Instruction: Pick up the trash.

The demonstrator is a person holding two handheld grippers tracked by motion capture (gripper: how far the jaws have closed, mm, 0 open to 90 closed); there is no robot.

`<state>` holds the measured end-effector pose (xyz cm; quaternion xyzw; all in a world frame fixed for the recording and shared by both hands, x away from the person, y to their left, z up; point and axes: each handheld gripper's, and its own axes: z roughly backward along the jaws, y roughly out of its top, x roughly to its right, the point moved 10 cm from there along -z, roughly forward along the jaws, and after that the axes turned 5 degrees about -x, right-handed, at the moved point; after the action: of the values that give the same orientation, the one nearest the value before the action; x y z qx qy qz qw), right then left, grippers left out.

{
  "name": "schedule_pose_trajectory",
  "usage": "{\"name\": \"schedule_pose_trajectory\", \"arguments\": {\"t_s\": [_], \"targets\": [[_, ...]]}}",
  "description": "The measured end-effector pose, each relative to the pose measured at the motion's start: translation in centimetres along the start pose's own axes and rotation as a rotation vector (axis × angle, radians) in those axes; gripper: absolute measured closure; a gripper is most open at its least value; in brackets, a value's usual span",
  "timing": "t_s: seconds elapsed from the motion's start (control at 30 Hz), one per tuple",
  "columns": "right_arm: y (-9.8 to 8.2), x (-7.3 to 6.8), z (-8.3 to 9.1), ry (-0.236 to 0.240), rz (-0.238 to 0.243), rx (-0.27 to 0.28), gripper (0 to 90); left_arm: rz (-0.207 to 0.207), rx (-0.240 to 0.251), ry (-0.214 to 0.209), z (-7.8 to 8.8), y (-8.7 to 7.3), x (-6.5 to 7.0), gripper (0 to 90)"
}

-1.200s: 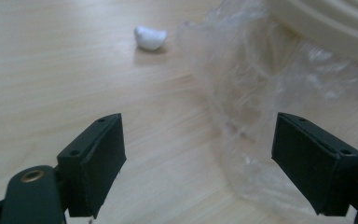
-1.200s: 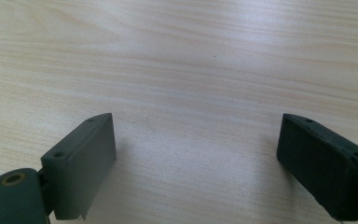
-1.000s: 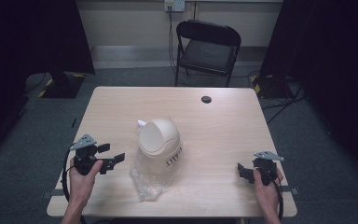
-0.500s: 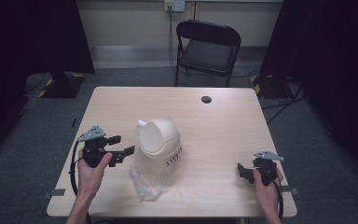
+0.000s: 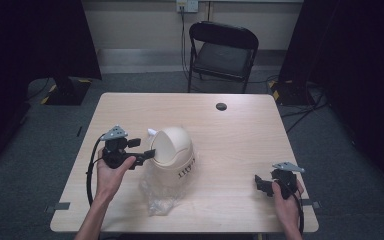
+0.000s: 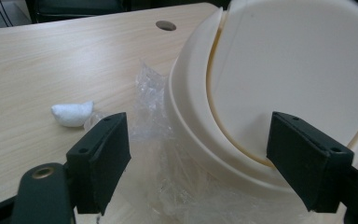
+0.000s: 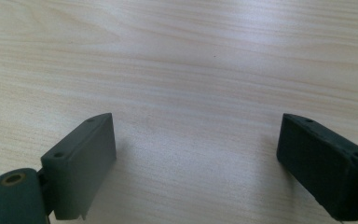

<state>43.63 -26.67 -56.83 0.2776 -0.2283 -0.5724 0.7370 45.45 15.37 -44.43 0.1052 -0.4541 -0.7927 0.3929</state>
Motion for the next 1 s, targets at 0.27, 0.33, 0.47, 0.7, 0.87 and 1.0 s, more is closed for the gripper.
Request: {"name": "schedule_pose_trajectory", "arguments": {"t_s": [0.27,0.33,0.47,0.7,0.87,1.0], "targets": [[0.0,0.0,0.0,0.000,0.000,0.000,10.8,-0.023,-0.045,0.024,-1.5,0.2,-0.3,20.1],[0.0,0.0,0.0,0.000,0.000,0.000,10.8,-0.014,-0.063,0.004,-1.9,0.2,-0.3,18.9],[0.0,0.0,0.0,0.000,0.000,0.000,10.8,-0.013,-0.075,-0.009,-2.5,0.2,-0.6,18.1],[0.0,0.0,0.0,0.000,0.000,0.000,10.8,-0.035,-0.125,0.041,-3.7,0.1,-0.9,18.6],[0.0,0.0,0.0,0.000,0.000,0.000,10.8,-0.022,-0.113,0.029,-4.1,0.9,-0.7,19.3],[0.0,0.0,0.0,0.000,-0.002,0.000,10.8,-0.022,-0.111,0.021,-4.4,1.3,-0.8,19.2]]}}
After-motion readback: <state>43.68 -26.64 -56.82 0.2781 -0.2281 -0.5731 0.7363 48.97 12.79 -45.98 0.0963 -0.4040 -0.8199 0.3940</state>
